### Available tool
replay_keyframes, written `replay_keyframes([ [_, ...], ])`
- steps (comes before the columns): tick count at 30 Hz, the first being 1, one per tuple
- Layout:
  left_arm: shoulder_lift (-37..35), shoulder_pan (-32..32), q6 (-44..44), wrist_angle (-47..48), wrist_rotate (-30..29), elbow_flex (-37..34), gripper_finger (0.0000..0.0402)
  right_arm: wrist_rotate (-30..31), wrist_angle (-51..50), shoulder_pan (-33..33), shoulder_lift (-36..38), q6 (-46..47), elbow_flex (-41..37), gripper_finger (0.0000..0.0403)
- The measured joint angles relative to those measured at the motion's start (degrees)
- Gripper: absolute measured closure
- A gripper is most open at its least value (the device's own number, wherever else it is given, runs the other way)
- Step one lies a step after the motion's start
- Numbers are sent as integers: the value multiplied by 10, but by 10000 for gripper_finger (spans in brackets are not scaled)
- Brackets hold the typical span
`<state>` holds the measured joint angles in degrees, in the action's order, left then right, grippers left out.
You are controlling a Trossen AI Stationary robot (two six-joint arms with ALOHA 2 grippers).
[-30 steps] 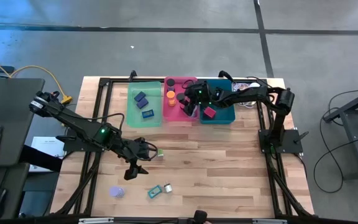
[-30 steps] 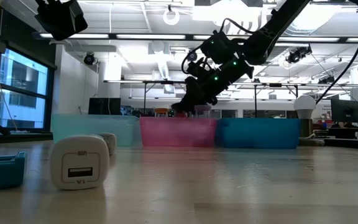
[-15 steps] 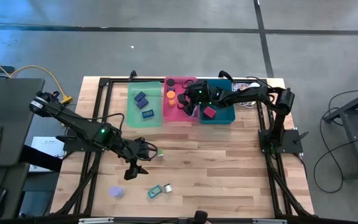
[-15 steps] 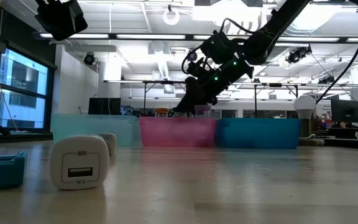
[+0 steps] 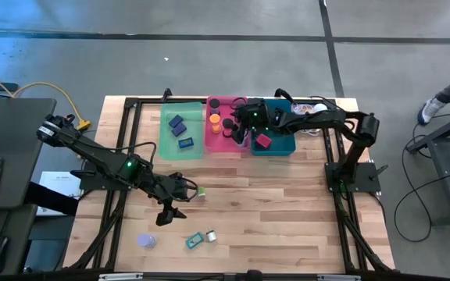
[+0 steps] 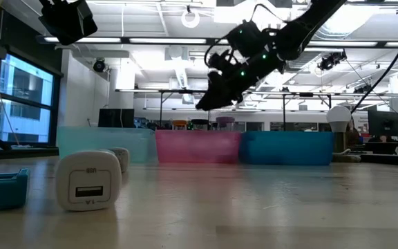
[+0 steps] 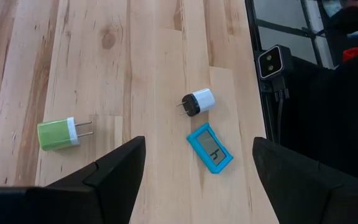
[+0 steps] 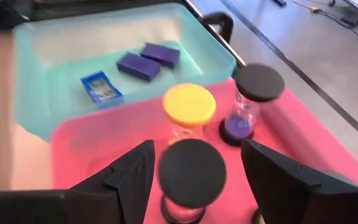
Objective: Pick & Place Office items
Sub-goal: Put the green charger adapter into the blue bin
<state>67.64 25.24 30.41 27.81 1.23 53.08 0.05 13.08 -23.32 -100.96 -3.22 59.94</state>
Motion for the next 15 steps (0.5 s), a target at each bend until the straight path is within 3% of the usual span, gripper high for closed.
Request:
replay_keyframes([
  [9, 0, 0, -44, 0, -1, 0, 112, -4, -81, 60, 88, -2, 1, 174],
  [15, 0, 1, -168, 17, -31, 0, 112, -4, -195, 128, 157, 5, 0, 174],
])
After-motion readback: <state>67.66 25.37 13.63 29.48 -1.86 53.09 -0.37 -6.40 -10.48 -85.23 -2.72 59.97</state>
